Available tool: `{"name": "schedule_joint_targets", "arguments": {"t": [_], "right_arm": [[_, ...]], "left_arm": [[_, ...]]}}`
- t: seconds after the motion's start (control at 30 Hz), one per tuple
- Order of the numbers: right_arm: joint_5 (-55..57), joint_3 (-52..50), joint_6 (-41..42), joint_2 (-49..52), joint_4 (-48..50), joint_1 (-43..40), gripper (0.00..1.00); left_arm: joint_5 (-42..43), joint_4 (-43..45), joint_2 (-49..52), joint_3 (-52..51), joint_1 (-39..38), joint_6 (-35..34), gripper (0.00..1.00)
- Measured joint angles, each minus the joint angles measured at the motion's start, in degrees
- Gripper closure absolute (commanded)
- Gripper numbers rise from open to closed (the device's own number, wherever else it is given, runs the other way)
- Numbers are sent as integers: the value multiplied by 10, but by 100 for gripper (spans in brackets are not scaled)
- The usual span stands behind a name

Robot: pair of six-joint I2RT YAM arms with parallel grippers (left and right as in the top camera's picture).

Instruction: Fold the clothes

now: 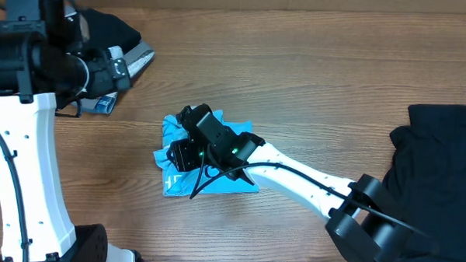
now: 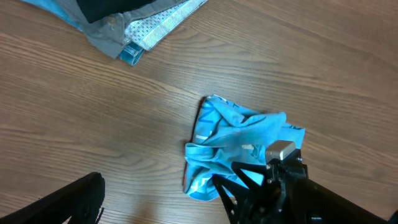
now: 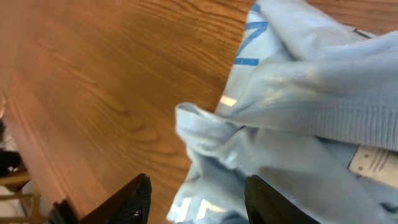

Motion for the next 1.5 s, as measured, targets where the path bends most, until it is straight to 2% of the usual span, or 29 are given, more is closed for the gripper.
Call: {"name": "schedule_joint_targets", "arguments": {"t": [0.13, 0.23, 0.3, 0.37, 0.43, 0.47, 0.5, 0.53, 0.67, 0.7, 0.87, 1.03, 1.17, 1.33, 1.5], "right_arm": [[3, 0, 7, 28, 4, 0, 51], [-1, 0, 11, 50, 3, 0, 58], [-3, 0, 11, 55, 2, 1, 68], [-5, 0, 13, 55, 3, 2, 72], [-5, 0, 12, 55, 3, 2, 72], [-5, 0, 13, 55, 2, 2, 67], [-5, 0, 13, 55, 2, 2, 58], [-8, 0, 13, 55, 2, 2, 54], [-24, 0, 13, 55, 2, 4, 50], [-25, 0, 13, 55, 1, 5, 51], [-32, 0, 11, 55, 0, 17, 83], [-19, 0, 20, 55, -12, 19, 95], [-13, 0, 21, 55, -23, 19, 96], [11, 7, 1, 48, -93, 9, 96], [49, 20, -31, -9, -188, -10, 96]], "left_arm": [[12, -1, 0, 0, 3, 2, 1], [17, -1, 0, 0, 3, 3, 1], [18, -1, 0, 0, 3, 3, 1], [20, -1, 0, 0, 3, 4, 1], [20, 0, 0, 0, 3, 4, 1], [20, -1, 0, 0, 3, 4, 1], [20, 0, 0, 0, 3, 4, 1], [20, -1, 0, 0, 3, 4, 1], [20, -1, 0, 0, 3, 5, 1], [20, -1, 0, 0, 3, 5, 1], [20, 0, 0, 0, 3, 7, 1], [20, -2, 0, 0, 3, 12, 1], [20, -2, 0, 0, 3, 15, 1], [20, -2, 0, 0, 3, 17, 1], [20, -2, 0, 0, 3, 22, 1]]}}
